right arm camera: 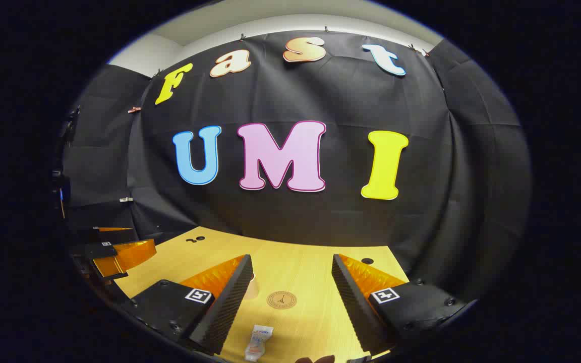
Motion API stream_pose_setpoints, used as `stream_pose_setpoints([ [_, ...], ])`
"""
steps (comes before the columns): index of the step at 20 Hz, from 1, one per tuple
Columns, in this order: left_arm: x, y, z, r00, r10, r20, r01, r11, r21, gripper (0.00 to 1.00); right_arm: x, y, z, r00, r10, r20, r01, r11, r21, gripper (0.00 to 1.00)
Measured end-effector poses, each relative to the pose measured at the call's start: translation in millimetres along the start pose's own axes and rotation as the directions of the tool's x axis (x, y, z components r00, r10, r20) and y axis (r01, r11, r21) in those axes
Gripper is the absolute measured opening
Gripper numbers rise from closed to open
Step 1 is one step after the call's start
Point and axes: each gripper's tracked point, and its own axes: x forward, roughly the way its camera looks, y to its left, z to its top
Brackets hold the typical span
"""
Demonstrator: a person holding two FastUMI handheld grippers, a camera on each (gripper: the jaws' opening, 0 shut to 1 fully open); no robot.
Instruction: Put the toothbrush and toothpaste on the desktop into the cup, then pick up the cup and place it on the coaster on the desktop.
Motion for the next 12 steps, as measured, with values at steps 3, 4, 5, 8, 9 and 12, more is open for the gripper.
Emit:
stream_pose_setpoints([
  [3,0.5,-1.2,0.3,1.000,0.002,-0.007,-0.002,1.000,0.012,0.95,-0.6,-2.8,-3.8,1.000,-0.005,-0.003,0.005,1.000,0.010,0.97],
  [4,0.3,-1.3,-2.1,1.000,0.004,-0.010,-0.004,1.000,0.015,0.95,-1.1,-3.2,-5.2,1.000,-0.005,-0.005,0.005,1.000,0.014,0.97],
  [5,0.0,-1.6,-2.3,1.000,0.004,-0.013,-0.003,1.000,0.016,0.95,-1.0,-2.6,-7.3,1.000,-0.003,-0.011,0.003,1.000,0.015,0.97],
  [8,-2.6,-3.6,-3.4,1.000,0.002,-0.017,-0.001,1.000,0.013,0.95,-1.5,-5.2,-9.3,1.000,-0.003,-0.017,0.003,1.000,0.026,0.98],
  [9,-2.9,-3.4,-2.6,1.000,0.003,-0.019,-0.003,1.000,0.017,0.95,-1.6,-5.5,-9.7,1.000,-0.003,-0.016,0.003,1.000,0.029,0.98],
  [12,-3.8,-4.4,-5.5,1.000,0.007,-0.027,-0.006,1.000,0.024,0.95,-2.5,-5.5,-12.3,1.000,-0.001,-0.022,0.001,1.000,0.029,0.97],
])
